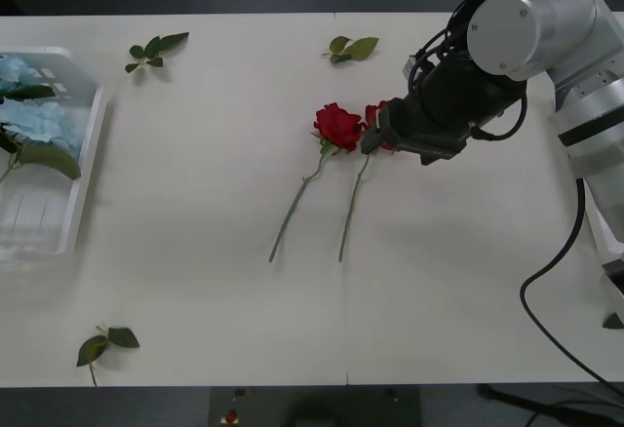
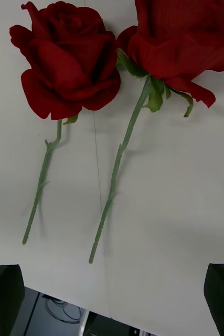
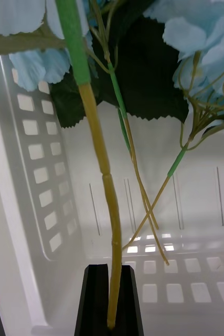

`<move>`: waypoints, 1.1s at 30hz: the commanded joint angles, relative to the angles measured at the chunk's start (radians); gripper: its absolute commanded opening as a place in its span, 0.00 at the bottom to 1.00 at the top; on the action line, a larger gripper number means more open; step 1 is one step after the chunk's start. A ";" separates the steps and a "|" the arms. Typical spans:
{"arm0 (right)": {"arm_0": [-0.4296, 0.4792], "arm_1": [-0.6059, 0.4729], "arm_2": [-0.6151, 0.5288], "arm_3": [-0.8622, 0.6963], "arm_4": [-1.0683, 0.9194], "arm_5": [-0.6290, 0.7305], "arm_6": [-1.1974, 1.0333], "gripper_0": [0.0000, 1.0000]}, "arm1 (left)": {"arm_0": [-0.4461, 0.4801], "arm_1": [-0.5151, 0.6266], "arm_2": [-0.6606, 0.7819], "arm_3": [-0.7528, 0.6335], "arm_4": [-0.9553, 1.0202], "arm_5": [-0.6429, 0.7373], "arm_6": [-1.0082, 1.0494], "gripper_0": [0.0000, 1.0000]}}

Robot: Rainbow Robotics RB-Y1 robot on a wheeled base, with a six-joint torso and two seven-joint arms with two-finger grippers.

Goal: Put the red flowers into the right box and the blue flowers into the left box

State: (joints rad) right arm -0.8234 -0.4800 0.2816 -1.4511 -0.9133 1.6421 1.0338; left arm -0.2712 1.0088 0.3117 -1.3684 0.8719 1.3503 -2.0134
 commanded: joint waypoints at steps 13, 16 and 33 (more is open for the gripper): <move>0.027 0.081 -0.013 -0.032 0.169 -0.039 -0.166 1.00 | -0.034 0.053 -0.105 0.045 -0.022 -0.053 0.079 0.07; 0.041 0.086 -0.013 -0.031 0.183 -0.059 -0.167 1.00 | -0.034 0.053 -0.109 0.045 -0.017 -0.066 0.078 0.82; 0.113 0.184 -0.022 -0.008 0.321 -0.174 -0.175 1.00 | -0.034 0.053 0.015 -0.078 0.013 0.038 0.042 1.00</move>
State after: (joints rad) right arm -0.6947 -0.3116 0.2813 -1.4504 -0.5985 1.4780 0.9011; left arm -0.2715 1.0088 0.2745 -1.3948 0.8774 1.3509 -1.9583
